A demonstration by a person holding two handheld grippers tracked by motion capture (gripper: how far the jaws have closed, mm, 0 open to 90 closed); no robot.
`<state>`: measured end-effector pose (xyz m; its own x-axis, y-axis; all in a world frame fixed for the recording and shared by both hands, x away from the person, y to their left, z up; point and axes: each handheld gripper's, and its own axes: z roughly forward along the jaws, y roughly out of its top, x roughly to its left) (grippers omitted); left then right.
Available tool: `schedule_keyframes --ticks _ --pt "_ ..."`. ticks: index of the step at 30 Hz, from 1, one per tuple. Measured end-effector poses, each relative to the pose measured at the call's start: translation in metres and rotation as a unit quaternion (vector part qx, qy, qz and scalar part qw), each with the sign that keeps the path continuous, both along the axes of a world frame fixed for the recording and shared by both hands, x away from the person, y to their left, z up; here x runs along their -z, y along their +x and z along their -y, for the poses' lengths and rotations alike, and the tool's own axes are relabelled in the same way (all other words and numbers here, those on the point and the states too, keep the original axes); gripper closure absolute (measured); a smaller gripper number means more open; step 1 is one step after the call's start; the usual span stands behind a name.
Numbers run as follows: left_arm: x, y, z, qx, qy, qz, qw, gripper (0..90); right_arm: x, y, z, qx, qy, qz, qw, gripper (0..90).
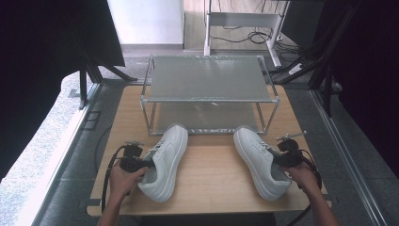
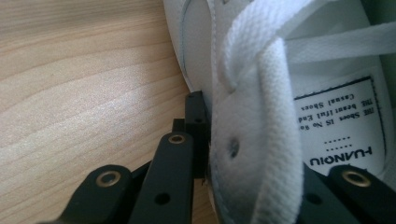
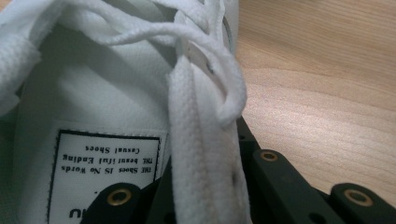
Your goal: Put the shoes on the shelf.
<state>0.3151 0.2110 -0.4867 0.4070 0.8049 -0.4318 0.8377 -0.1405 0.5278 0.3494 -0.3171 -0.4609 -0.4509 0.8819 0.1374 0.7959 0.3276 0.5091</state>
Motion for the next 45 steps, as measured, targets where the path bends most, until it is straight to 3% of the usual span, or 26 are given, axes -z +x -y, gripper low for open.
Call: schedule_keyframes --ticks 5,14,26,31,35,45 --pt "0.005 0.000 -0.008 -0.004 -0.030 -0.002 0.9995 84.1 0.003 0.001 0.010 0.007 0.036 -0.005 0.9993 86.9" --pt "0.005 0.004 -0.010 0.002 -0.049 0.002 0.9988 85.4 0.006 0.001 0.019 0.008 0.088 -0.010 0.9960 87.2" --pt "-0.004 0.000 -0.020 0.001 -0.067 0.016 0.9976 85.5 0.003 0.000 0.017 -0.002 0.106 0.001 0.9944 87.4" --pt "-0.005 -0.002 -0.025 0.001 -0.097 0.018 0.9952 85.5 0.002 -0.001 0.017 0.000 0.113 0.007 0.9935 87.5" --pt "-0.009 -0.004 -0.027 0.003 -0.108 0.026 0.9938 85.5 -0.001 -0.002 0.018 -0.002 0.115 0.008 0.9933 87.5" --pt "-0.019 -0.005 -0.028 0.011 -0.133 0.038 0.9903 85.5 -0.015 -0.004 0.022 -0.007 0.150 0.023 0.9885 87.5"
